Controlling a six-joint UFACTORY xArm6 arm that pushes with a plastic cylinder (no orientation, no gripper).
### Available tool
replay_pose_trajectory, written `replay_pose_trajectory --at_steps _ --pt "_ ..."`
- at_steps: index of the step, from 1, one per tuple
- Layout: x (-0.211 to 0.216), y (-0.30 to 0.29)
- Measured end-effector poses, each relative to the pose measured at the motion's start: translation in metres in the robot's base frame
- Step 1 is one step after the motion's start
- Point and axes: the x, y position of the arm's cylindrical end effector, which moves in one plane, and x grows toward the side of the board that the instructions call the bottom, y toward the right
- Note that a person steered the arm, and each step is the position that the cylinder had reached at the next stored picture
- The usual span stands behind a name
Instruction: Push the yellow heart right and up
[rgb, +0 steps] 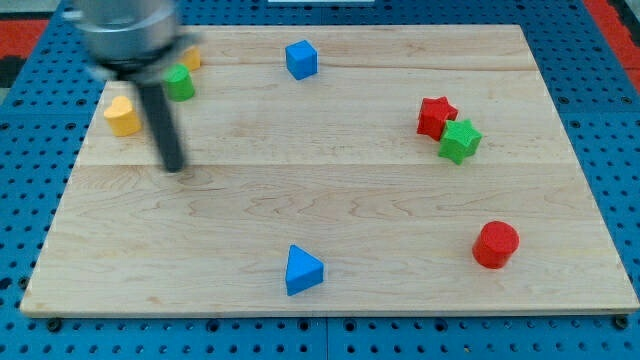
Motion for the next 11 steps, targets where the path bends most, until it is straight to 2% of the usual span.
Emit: replay_pose_trajectory --at_steps 1,3,4,5,6,8,10,11 --pt "-0.03 -0.069" --pt "-0.084 -0.062" --pt "-0.071 0.033" --pt "-0.029 0.084" --pt "-0.008 0.117" --pt "-0.049 0.226" --pt "-0.097 0.246" --pt "-0.105 0.209"
